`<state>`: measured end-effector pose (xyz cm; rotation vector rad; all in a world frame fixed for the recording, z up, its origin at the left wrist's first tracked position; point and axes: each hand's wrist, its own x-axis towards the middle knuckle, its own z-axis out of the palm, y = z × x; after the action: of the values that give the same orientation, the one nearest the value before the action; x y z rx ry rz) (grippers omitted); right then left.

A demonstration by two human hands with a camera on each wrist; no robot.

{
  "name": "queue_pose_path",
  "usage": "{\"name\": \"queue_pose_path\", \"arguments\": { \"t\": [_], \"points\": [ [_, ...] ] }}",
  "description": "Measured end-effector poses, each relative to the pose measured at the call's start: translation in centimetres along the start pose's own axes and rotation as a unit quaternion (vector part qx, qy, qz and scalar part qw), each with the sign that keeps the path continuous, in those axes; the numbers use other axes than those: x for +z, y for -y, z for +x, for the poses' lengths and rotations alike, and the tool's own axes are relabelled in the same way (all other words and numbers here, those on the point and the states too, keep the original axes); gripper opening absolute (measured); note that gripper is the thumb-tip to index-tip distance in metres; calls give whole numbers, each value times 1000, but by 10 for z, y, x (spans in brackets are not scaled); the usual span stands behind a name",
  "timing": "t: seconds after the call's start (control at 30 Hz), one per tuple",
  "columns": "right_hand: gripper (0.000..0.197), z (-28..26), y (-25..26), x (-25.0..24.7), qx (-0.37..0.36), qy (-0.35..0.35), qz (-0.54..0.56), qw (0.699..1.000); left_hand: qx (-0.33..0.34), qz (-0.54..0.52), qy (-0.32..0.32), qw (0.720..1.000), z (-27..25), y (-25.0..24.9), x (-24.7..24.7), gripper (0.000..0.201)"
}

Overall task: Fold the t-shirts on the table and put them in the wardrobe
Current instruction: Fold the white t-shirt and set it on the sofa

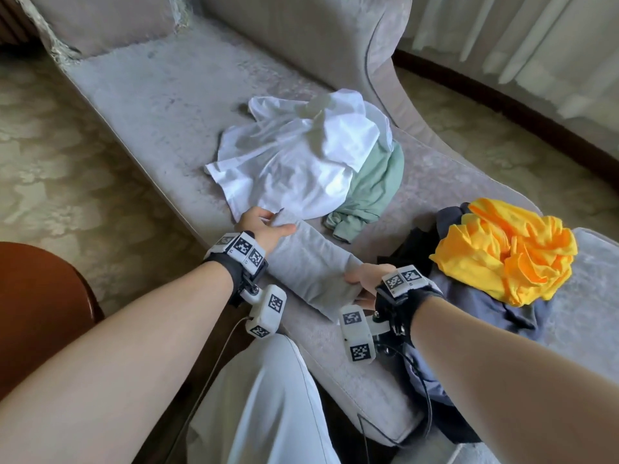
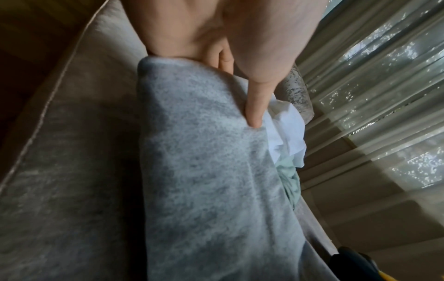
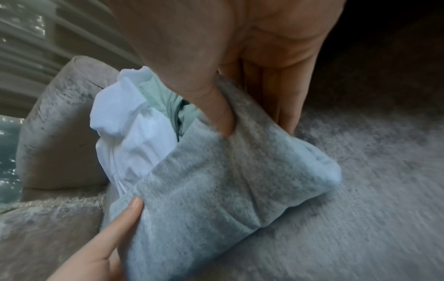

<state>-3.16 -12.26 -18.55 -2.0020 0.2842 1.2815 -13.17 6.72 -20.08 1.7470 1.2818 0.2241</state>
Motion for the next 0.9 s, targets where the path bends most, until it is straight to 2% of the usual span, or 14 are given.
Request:
{"name": "queue_pose_path", "arguments": {
  "t": [0.1,0.13,0.23,0.33,0.37,0.43,0.57,0.67,0.8,0.83,0.9],
  "points": [
    [55,16,5,1,-31,-10,-77,997,2,19,10,1000,14,11,11,44],
    [61,17,9,1,-41,-21,-102,994,1,26,16,1000,17,15,14,46],
    [50,14,31,8,-70,-89,-184,976,-6,44,27,999,23,23,20,55],
    [59,19,62,21,-144,-160,-241,946,-9,18,29,999,29,22,15,71],
    [58,22,71,25,-171,-147,-232,946,-13,1,30,999,31,21,11,75],
    [57,33,86,36,-194,-84,-159,964,-22,-41,42,998,36,18,4,78],
    [81,34,106,45,-183,14,-95,978,-38,-141,82,986,42,15,-9,82],
    [75,34,111,50,-175,85,-67,979,-46,-190,91,976,44,15,-15,80],
    [72,46,116,53,-193,101,19,976,-40,-267,77,960,41,8,-25,94],
    [69,44,118,56,-191,94,20,977,-35,-285,70,955,40,6,-29,87],
    [68,46,123,57,-186,84,26,979,-25,-318,54,946,39,1,-39,58]
  ]
}}
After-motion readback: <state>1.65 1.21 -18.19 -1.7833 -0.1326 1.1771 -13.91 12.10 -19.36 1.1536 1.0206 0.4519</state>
